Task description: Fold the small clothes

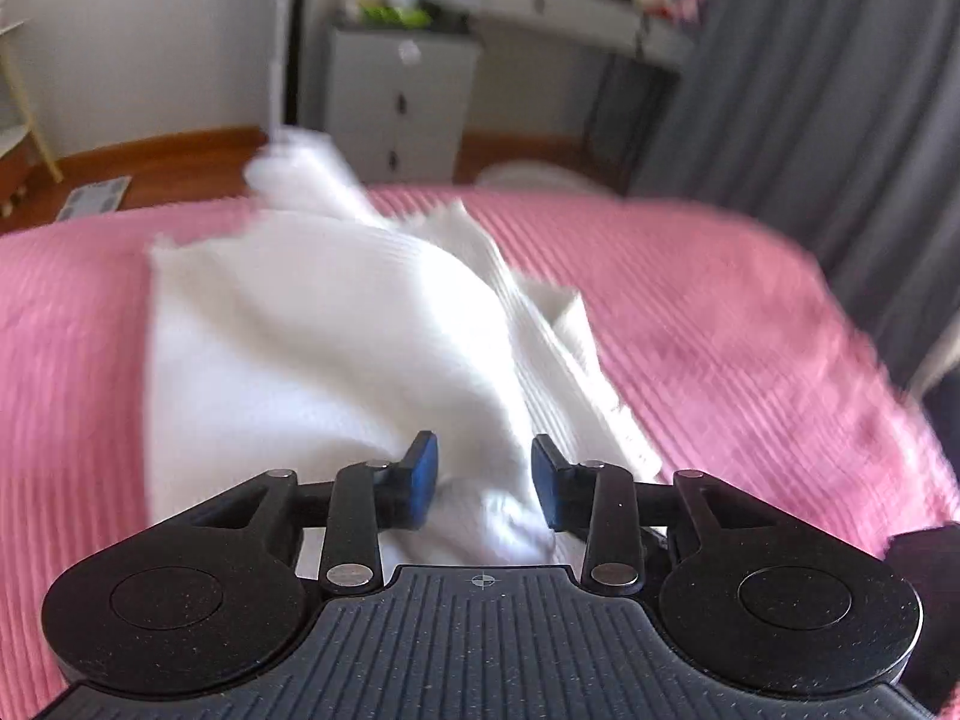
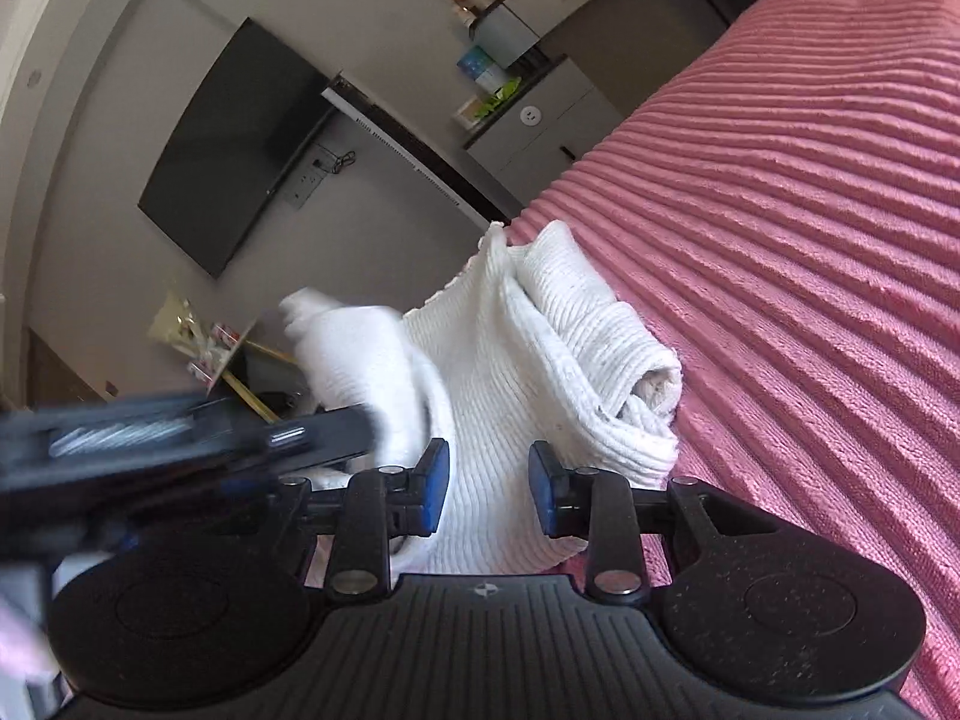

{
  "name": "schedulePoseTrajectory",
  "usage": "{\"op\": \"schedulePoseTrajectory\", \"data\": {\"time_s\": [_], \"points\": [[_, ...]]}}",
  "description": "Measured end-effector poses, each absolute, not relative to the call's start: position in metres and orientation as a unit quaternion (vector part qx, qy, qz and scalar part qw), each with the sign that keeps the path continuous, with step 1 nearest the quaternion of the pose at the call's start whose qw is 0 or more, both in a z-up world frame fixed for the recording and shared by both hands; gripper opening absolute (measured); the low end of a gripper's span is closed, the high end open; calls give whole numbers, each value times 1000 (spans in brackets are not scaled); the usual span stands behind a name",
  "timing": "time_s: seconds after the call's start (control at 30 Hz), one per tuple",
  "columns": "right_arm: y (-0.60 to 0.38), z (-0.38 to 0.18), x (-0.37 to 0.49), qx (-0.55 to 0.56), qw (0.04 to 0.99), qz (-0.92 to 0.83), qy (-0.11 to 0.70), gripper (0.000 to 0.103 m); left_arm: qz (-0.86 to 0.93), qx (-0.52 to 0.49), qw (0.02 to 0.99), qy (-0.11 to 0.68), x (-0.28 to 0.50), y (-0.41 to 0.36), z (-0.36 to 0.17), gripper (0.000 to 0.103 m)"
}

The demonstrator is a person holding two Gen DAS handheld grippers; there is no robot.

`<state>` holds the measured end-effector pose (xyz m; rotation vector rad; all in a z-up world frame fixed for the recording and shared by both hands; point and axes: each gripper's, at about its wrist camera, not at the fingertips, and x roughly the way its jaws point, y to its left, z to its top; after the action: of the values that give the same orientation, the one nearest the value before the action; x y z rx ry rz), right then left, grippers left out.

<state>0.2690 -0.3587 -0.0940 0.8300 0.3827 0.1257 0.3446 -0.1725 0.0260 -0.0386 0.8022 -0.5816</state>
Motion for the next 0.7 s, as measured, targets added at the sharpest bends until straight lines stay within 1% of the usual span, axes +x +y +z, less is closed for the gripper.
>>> {"op": "schedulePoseTrajectory", "data": {"time_s": [0.03,0.1,0.2,0.27,0.33,0.37,0.4,0.43,0.5,0.63,0.7], "points": [[-359,-95,269,403,894,62,183,29,-270,-45,885,376,335,-156,27,56],[-360,-96,270,407,893,64,184,30,-244,-73,897,362,320,-132,23,58],[-360,-98,269,416,888,68,185,33,-178,-67,916,352,305,-99,3,61],[-362,-97,270,432,880,74,184,39,-156,-71,919,355,304,-85,-14,64],[-363,-97,270,445,873,78,184,40,-164,-95,915,357,308,-70,-28,75],[-363,-96,268,449,870,79,186,42,-168,-102,915,351,309,-66,-32,77],[-365,-95,268,453,868,80,187,43,-174,-103,919,340,310,-63,-35,81],[-366,-93,267,454,867,82,188,45,-176,-100,923,327,313,-60,-36,88],[-370,-90,268,466,861,89,183,52,-180,-100,928,310,318,-57,-45,95],[-368,-80,289,471,853,119,188,63,-198,-157,915,315,321,-48,-55,97],[-364,-76,309,454,857,117,212,66,-203,-178,909,316,320,-42,-55,96]]}}
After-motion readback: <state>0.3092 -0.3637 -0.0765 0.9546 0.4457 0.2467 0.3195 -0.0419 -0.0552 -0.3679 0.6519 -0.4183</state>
